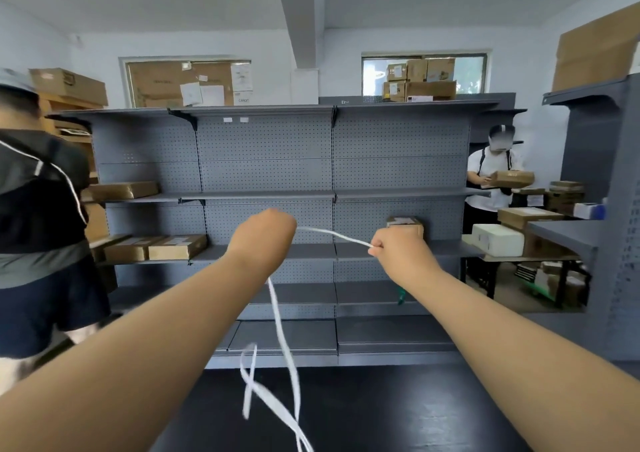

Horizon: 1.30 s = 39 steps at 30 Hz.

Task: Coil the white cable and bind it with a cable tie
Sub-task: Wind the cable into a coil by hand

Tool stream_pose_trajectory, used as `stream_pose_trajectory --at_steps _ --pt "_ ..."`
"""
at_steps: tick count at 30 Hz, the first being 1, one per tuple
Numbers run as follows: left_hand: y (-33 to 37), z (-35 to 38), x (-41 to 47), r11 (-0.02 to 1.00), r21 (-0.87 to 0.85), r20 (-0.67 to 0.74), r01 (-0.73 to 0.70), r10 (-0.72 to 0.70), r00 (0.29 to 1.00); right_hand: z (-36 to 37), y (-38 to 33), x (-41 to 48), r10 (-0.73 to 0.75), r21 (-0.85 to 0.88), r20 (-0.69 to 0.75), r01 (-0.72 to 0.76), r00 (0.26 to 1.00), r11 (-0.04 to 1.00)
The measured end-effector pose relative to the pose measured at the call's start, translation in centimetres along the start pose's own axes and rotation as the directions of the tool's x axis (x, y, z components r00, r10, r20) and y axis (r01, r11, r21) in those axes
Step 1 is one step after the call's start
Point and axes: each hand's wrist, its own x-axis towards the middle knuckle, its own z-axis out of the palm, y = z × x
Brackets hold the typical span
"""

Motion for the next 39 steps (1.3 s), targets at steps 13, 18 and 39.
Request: stream_pose_trajectory --at_steps 13,18,39 --pt "1.1 2.7 -0.6 0.852 -0.515 -0.052 0.096 -0.143 0.988 1.1 0.9 -0.8 0.109 0.270 -0.061 -0.088 0.992 0.959" --pt "2.2 5.1 -1.8 0.267 -0.909 0.267 0.319 -0.213 0.940 1.5 1.9 -1.0 0.239 0.608 -0.021 -0.177 0.971 0.774" --pt "9.3 6.2 -2.5 -0.349 -0.872 0.423 0.344 -0.180 0.888 1.4 4.9 -2.3 0.326 0.749 0.065 -0.261 0.943 0.608"
